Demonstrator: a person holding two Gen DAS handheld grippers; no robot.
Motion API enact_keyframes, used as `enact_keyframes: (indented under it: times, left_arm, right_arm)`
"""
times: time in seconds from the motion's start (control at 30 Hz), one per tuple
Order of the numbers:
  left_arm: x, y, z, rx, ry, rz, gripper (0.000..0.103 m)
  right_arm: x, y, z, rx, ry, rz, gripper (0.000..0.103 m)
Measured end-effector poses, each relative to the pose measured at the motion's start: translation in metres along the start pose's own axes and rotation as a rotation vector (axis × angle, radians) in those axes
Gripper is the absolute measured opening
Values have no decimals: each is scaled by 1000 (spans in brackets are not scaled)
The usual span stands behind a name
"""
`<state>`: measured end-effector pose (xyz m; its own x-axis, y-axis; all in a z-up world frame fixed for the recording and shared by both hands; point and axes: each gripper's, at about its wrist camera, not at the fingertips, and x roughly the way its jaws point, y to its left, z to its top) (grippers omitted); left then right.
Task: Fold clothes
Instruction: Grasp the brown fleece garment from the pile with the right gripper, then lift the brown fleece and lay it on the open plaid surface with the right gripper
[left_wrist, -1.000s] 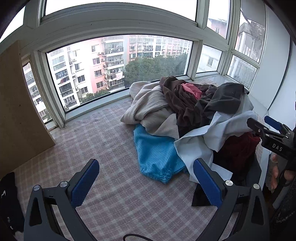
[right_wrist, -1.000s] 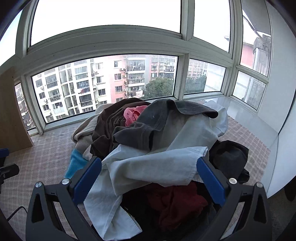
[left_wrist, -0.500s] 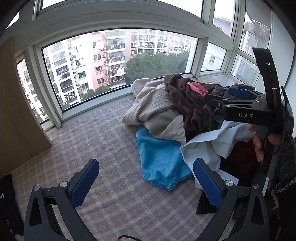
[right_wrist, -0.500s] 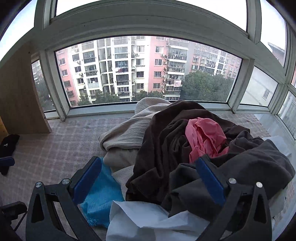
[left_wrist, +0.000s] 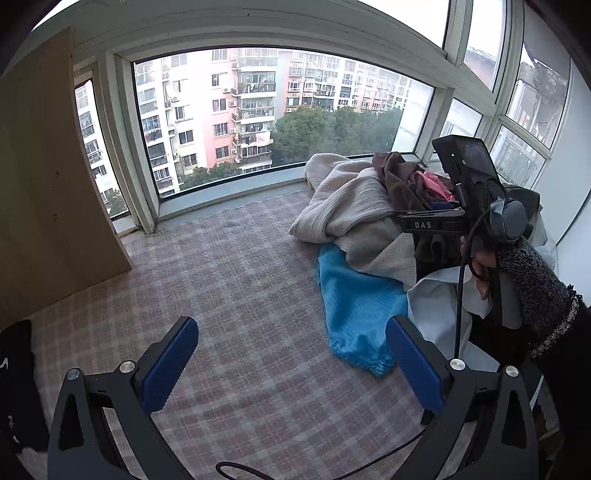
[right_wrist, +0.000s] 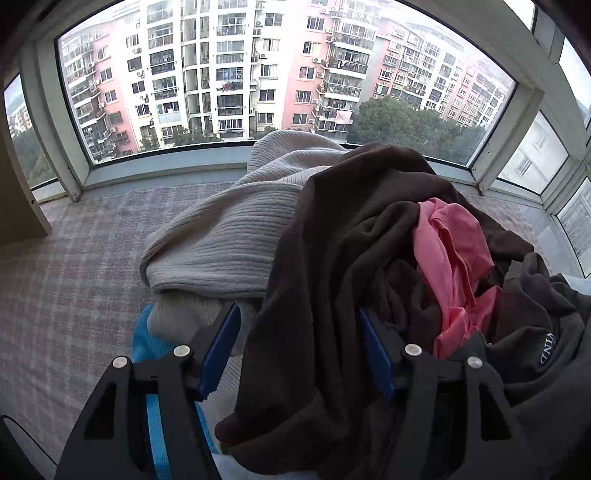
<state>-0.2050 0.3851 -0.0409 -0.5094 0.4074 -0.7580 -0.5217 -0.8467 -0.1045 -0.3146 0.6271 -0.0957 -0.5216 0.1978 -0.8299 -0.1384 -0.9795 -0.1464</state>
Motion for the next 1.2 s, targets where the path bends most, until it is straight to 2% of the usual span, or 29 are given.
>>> enact_keyframes:
  times: [0.07, 0.13, 0.2, 0.27, 0.43, 0.47, 0.53, 0.63, 0.8, 1.0, 1.1, 1.2]
  left_arm:
    - [1, 2, -1, -2, 3, -3, 102]
    - [1, 3, -2, -2, 5, -2, 102]
    - [1, 5, -3, -1, 6, -1, 102]
    - [0, 7, -3, -4, 7, -2, 102]
    - [-2, 13, -4, -10, 9, -5, 102]
    - [-3, 14, -4, -11, 9, -6, 102]
    - [-5, 16, -3, -15, 7, -8, 102]
    - [-12, 20, -1, -26, -4, -6, 102]
    - [-54, 35, 10, -57, -92, 2, 102]
    - [-125, 56, 17, -73, -225, 48, 102]
    - [-161, 67, 20, -80, -292, 72, 102]
    - [-197, 83, 12, -94, -346, 103, 102]
  right_arm:
    - [0, 2, 0, -9, -1, -11, 59]
    - [1, -2, -1, 6, 0, -30, 28]
    - [2, -9, -3, 44, 0, 8, 19]
    - [1, -22, -2, 107, 2, 81, 16]
    - [-24, -85, 22, 415, -20, 434, 12]
    - [-34, -98, 30, 464, -39, 472, 12]
    - [-73, -120, 56, 502, -119, 460, 12]
    - [-143, -140, 95, 491, -260, 411, 12]
    - [-254, -134, 136, 392, -398, 346, 12]
    - [-354, -81, 155, 247, -511, 331, 12]
    - [-414, -42, 168, 152, -581, 307, 11]
    - [-488, 4, 178, 66, -670, 358, 12]
